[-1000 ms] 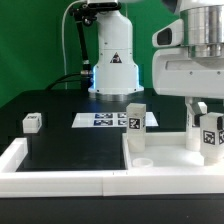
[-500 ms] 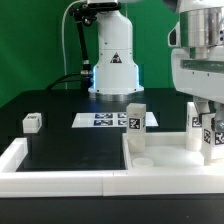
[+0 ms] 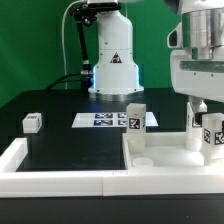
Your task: Assemble square table
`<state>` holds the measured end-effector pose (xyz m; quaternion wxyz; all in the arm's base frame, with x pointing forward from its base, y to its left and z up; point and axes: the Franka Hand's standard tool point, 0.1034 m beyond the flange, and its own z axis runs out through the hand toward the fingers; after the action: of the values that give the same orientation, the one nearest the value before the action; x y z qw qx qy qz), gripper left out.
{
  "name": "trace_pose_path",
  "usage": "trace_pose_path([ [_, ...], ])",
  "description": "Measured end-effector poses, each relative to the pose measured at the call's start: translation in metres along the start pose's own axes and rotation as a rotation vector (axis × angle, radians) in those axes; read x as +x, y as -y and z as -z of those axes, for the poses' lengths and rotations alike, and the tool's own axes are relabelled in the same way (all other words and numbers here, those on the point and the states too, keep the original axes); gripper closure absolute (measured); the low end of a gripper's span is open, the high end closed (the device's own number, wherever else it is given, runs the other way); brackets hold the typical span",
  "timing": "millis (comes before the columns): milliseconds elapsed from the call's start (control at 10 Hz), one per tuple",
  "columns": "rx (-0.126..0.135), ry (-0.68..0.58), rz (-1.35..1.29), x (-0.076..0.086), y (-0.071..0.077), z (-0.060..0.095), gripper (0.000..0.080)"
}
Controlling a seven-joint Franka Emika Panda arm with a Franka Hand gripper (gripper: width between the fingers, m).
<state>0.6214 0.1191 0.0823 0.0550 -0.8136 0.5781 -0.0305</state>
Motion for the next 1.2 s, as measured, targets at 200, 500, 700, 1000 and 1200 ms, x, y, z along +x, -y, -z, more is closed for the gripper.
trace_pose_path([
  [200, 0.018, -0.005, 0.229, -0.0053, 0.0031, 0.0, 0.0152],
  [500, 0.036, -0.017, 0.522, -0.0091, 0.0064, 0.0001, 0.0151],
  [700, 0.035, -0.024, 0.714, -0.0103, 0.0069, 0.0002, 0.0151],
  [1000, 0.024, -0.037, 0.988, -0.0069, 0.0064, 0.0002, 0.0151],
  [1200, 0.016, -0.044, 1.123, -0.0015, 0.0054, 0.0, 0.0151],
])
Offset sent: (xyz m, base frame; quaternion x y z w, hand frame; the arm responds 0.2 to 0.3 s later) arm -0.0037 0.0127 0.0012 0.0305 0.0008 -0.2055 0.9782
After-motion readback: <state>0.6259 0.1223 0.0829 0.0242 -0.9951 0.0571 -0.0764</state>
